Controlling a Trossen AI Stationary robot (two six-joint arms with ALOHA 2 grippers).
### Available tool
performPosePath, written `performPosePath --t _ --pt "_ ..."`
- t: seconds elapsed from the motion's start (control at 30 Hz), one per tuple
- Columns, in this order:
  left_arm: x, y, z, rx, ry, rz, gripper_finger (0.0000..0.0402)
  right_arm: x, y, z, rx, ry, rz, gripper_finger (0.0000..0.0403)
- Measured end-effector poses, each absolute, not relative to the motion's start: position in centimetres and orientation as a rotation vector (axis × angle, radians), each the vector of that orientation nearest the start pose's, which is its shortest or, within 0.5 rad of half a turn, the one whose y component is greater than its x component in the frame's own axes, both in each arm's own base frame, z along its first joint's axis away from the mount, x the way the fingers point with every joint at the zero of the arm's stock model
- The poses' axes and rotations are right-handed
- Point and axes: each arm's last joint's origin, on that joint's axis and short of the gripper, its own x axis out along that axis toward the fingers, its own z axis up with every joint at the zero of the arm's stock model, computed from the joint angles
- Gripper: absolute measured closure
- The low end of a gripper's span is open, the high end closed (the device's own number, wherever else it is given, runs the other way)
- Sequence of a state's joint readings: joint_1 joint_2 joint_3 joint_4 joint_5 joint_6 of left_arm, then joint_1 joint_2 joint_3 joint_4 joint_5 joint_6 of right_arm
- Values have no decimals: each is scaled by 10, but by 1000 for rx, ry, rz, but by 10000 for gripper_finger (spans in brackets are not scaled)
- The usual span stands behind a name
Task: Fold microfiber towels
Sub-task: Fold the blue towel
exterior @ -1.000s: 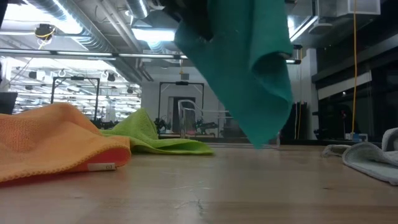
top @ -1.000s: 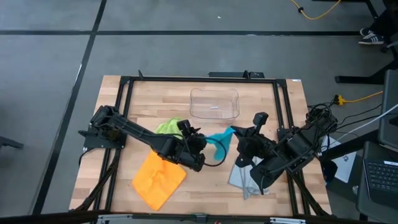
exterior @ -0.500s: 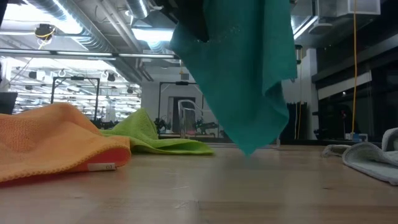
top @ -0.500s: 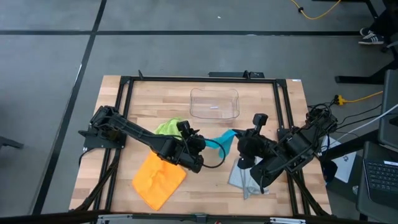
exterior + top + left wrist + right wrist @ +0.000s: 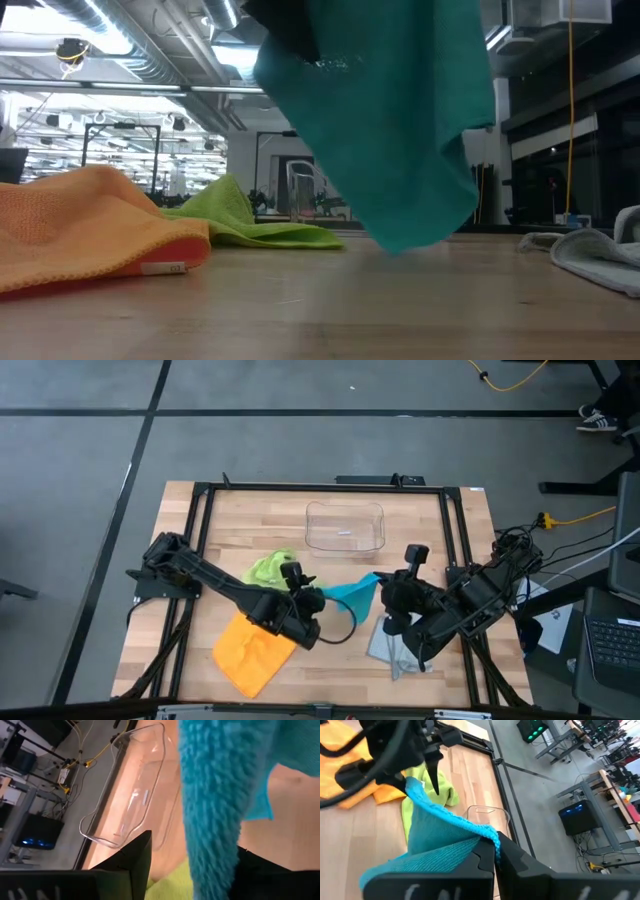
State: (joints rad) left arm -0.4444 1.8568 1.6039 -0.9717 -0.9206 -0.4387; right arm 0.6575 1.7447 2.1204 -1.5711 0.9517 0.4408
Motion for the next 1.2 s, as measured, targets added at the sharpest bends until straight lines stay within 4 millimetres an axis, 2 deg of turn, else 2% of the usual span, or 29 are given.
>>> performPosePath --t 0.33,0.43,0.57,0.63,0.87,1.2 --pt "341 -148 271 409 889 550 244 254 166 430 -438 742 -416 402" --pt "339 -148 269 373 961 481 281 254 167 430 -427 758 -398 402" --pt "338 -149 268 362 990 455 364 254 167 429 -398 765 -390 402" --pt "337 -150 268 367 989 455 391 254 167 429 -397 766 -389 402" --pt "324 -156 270 556 952 549 399 254 167 429 -352 758 -404 402" --pt "305 -182 281 851 646 734 401 261 166 424 -313 789 -409 402"
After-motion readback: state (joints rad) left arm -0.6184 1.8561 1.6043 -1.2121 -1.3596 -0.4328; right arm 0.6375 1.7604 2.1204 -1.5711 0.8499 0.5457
